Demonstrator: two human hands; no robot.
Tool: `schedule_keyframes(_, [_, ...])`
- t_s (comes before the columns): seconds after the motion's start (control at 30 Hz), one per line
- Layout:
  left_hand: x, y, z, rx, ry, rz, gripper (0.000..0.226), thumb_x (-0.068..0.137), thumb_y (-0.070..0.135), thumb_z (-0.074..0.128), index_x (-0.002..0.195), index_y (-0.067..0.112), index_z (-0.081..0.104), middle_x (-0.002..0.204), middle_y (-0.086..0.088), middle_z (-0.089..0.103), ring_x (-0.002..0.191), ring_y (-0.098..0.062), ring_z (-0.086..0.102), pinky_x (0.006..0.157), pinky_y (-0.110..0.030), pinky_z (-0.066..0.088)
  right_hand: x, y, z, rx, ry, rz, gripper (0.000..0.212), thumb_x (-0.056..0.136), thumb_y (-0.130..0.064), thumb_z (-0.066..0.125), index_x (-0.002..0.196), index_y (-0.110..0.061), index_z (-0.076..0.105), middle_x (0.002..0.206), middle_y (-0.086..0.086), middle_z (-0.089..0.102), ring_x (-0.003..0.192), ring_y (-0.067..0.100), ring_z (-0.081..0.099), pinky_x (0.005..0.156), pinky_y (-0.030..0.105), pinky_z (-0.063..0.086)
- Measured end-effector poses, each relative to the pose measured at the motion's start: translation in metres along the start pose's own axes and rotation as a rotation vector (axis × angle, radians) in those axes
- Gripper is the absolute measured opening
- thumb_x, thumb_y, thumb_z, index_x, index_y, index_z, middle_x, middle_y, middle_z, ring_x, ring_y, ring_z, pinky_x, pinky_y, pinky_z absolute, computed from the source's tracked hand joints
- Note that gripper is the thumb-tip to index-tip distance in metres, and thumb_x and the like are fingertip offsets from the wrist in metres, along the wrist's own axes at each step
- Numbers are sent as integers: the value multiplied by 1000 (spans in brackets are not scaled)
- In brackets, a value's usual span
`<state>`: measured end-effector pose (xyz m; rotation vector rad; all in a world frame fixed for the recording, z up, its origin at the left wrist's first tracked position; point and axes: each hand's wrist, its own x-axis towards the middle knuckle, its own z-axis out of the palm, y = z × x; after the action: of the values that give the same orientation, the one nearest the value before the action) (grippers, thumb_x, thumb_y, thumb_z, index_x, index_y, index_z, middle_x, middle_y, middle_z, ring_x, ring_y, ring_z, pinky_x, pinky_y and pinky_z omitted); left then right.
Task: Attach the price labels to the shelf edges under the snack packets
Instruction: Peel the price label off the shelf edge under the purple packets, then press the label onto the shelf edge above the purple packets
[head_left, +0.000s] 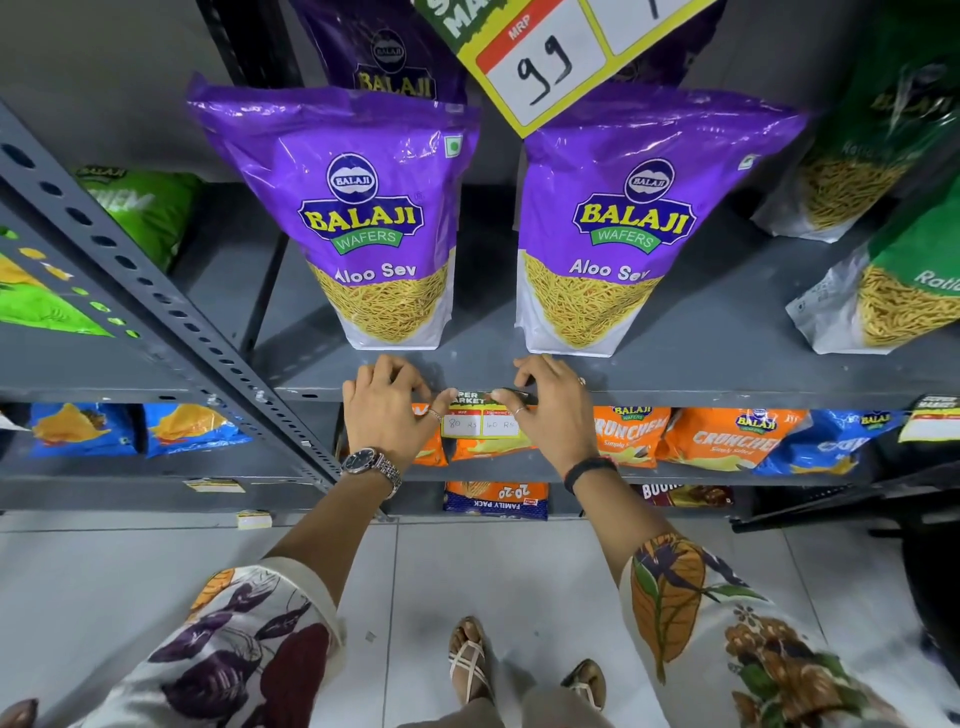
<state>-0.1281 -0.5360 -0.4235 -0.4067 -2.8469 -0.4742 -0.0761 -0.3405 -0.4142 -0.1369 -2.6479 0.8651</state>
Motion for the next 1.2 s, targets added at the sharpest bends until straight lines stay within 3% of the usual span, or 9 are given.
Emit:
schedule_keyframes(0.2, [3, 4, -10, 41, -10, 134, 28, 80, 40, 66, 70, 17, 55, 77, -5, 54, 72, -28, 49, 64, -37, 34, 3, 3, -16, 0, -123, -71, 16, 82, -2, 66, 80, -11, 53, 104, 10, 71, 105, 24, 64, 77, 40, 56])
schedule_keyframes(0.37, [11, 12, -37, 6, -16, 145, 7, 81, 16, 63, 82, 12, 57, 77, -8, 62, 72, -34, 58, 62, -37, 36, 6, -5, -42, -52, -241, -35, 47, 72, 20, 49, 102, -16, 55, 121, 10, 64, 106, 31, 62, 81, 45, 54])
schedule_keyframes(0.57, [44, 45, -130, -362, 259, 138, 19, 91, 39, 48, 95, 24, 58, 90, 3, 68, 84, -22, 59, 70, -35, 41, 30, -69, -135, 65, 241, -241, 19, 84, -13, 59, 102, -16, 63, 105, 4, 70, 97, 26, 62, 82, 31, 45])
schedule_keyframes(0.67, [54, 73, -184, -598, 409, 157, 24, 93, 45, 42, 99, 30, 60, 92, 10, 68, 85, -12, 60, 73, -35, 47, 41, -106, -185, 122, 546, -408, 7, 83, -11, 64, 90, -10, 66, 92, 6, 70, 86, 21, 60, 81, 25, 42])
schedule_keyframes(0.77, [57, 99, -223, -693, 516, 165, 23, 92, 48, 42, 99, 33, 58, 90, 15, 64, 85, -7, 57, 68, -33, 47, 55, -138, -225, 149, 707, -523, 6, 84, -7, 65, 89, -5, 65, 91, 10, 69, 87, 20, 57, 84, 27, 43])
schedule_keyframes(0.87, [63, 111, -245, -662, 572, 167, 17, 90, 46, 50, 93, 31, 59, 86, 16, 64, 84, -7, 55, 68, -29, 45, 75, -158, -247, 149, 703, -548, 13, 85, -11, 65, 98, -7, 66, 100, 9, 69, 95, 21, 60, 89, 29, 44])
schedule_keyframes(0.97, [68, 111, -257, -535, 600, 198, 14, 89, 42, 56, 85, 29, 60, 79, 16, 63, 78, -13, 55, 66, -32, 41, 93, -173, -249, 170, 551, -503, 17, 87, -24, 65, 102, -15, 66, 105, 2, 69, 100, 20, 62, 87, 39, 50])
schedule_keyframes(1.1, [72, 108, -267, -332, 587, 213, 10, 89, 35, 58, 81, 29, 61, 72, 16, 60, 72, -18, 51, 67, -28, 21, 103, -184, -244, 160, 586, -431, 10, 87, -31, 64, 87, -21, 64, 88, -3, 69, 80, 19, 64, 66, 35, 51])
schedule_keyframes(1.2, [73, 107, -277, -252, 611, 251, 14, 89, 33, 50, 81, 25, 59, 73, 9, 65, 71, -24, 52, 65, -30, 22, 102, -185, -246, 110, 600, -441, 10, 89, -26, 62, 83, -20, 60, 83, -3, 66, 72, 19, 62, 57, 30, 43])
